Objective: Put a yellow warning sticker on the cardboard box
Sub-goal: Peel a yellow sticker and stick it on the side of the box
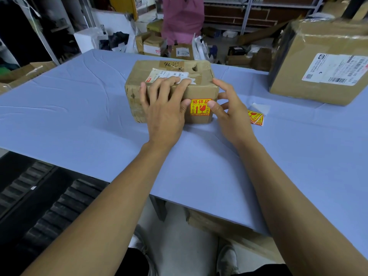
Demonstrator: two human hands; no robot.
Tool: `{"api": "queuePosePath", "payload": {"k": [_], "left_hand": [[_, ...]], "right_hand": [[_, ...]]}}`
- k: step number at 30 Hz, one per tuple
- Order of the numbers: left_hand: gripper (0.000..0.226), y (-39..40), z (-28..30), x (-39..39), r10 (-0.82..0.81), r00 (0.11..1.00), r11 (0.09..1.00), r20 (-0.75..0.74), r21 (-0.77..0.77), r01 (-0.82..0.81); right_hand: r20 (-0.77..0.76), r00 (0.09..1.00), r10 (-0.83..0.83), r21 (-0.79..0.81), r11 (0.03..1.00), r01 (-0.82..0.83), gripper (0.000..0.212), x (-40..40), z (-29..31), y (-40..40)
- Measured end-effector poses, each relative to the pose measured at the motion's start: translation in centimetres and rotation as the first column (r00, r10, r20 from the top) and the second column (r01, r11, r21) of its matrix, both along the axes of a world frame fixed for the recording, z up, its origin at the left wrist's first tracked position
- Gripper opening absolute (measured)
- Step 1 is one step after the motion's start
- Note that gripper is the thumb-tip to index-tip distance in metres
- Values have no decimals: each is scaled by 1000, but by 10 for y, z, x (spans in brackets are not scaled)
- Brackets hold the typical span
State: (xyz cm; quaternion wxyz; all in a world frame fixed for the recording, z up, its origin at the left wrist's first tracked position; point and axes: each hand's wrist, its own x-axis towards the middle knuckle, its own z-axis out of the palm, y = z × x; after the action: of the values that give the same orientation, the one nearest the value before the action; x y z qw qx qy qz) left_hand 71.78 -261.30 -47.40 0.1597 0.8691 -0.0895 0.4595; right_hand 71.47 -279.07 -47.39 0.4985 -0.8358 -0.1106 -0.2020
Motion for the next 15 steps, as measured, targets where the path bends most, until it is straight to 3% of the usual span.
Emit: {"api": "queuePosePath", "payload": {"k": [5,15], "left_hand": [[44,-2,2,-3,3,999,1000,-39,8,-2],[87,4,1,-8,39,988,982,-146,188,-11]], "right_hand": [[21,1000,-11,21,1000,11,41,0,1,2],[-12,999,-50,-35,998,49,81,0,-1,5]]}}
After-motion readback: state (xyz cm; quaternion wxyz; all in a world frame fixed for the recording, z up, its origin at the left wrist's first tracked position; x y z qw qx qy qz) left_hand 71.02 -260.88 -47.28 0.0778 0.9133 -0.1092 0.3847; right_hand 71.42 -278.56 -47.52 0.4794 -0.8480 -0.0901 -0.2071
